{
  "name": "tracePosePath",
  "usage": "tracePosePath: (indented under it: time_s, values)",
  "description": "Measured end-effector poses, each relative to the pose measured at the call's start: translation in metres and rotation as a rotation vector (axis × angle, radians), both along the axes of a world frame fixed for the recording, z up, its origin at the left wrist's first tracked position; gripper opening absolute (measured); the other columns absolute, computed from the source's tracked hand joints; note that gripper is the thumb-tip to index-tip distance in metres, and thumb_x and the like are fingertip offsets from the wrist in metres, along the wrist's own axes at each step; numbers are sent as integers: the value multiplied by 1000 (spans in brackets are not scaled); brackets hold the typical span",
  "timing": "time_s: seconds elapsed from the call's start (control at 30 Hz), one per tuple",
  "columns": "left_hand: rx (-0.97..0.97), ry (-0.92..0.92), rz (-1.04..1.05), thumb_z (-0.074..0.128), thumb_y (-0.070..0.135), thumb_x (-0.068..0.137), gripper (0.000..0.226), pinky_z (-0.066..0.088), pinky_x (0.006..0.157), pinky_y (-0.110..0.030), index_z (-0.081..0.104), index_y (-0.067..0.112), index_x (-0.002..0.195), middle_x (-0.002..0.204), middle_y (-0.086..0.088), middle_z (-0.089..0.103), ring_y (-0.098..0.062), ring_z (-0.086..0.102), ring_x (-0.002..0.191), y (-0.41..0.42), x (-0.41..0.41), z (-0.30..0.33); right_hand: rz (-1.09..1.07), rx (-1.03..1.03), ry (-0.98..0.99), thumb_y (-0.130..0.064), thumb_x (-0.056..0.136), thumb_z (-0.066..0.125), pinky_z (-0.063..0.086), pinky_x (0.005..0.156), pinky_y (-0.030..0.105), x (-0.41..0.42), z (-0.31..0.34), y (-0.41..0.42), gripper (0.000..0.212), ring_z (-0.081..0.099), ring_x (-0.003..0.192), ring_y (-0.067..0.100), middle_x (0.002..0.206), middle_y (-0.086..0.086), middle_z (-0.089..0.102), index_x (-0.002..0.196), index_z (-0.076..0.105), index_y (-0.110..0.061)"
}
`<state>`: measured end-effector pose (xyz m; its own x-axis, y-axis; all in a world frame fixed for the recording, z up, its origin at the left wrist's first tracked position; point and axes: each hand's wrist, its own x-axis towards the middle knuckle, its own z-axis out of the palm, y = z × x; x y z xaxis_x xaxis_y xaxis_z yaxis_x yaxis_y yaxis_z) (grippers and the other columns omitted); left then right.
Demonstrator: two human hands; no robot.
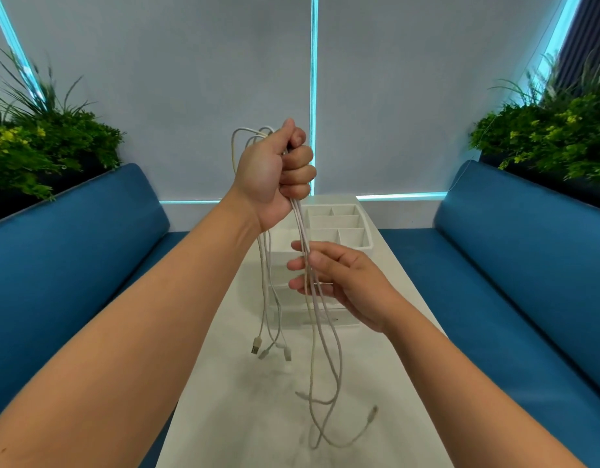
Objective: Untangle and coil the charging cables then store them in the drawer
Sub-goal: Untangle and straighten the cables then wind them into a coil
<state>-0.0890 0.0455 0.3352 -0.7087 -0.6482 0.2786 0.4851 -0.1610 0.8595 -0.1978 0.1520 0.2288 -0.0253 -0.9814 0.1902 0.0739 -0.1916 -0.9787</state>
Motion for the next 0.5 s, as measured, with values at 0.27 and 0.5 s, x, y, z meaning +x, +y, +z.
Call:
tracePosePath:
  time_s: [0.27,0.5]
  values:
    - [40,-10,5,29,32,106,38,12,37,-17,36,20,71,47,10,23,-3,19,37,-5,1,-4,-115,-42,-6,-11,98,51,58,79,31,5,-4,-8,18,73,89,26,101,14,74,110,64,-7]
    - [47,-65,0,28,34,106,38,11,38,-17,37,21,71,47,10,23,-3,18,38,-4,2,-13,-164,-5,-91,-3,83,70,58,74,37,3,-10,-7,13,73,76,26,93,17,75,93,63,-6]
